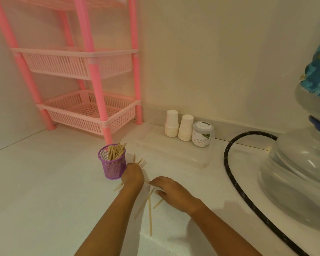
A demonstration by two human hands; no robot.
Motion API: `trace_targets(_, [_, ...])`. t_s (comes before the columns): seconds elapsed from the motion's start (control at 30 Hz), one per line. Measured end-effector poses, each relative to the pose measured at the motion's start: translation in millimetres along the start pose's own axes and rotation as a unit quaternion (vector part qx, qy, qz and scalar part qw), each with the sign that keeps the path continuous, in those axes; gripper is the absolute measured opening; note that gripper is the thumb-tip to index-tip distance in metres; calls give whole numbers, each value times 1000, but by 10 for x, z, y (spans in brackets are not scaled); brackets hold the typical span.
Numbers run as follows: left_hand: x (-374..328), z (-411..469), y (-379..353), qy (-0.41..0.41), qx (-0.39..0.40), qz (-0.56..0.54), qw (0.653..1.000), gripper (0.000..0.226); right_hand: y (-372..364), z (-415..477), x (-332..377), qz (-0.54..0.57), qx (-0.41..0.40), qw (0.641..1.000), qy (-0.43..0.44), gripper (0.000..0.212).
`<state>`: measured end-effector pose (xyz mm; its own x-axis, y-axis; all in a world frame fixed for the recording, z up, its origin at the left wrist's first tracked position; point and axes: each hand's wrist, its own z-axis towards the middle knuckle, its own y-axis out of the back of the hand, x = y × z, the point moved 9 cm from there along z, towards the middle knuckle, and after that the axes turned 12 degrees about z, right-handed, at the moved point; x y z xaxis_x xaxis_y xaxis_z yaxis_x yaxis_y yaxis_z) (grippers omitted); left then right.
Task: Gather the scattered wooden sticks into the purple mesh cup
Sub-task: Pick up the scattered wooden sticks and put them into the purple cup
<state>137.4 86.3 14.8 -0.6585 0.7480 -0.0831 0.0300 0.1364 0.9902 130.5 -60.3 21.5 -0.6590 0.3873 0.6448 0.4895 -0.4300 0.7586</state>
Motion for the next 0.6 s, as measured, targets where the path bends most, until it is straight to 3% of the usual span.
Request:
trace_targets(0.13, [46, 29, -18, 1, -22, 17, 1000, 32, -91, 16, 64, -24, 48, 998, 23, 36])
trace_targets(0.33, [59, 78, 98, -11, -57, 12, 998, 29, -15, 18, 164, 18, 34, 999, 35, 16])
trace_targets(0.6, [-48, 137, 167, -22, -54, 44, 997, 30, -27, 60, 218, -27, 48, 998, 10, 16])
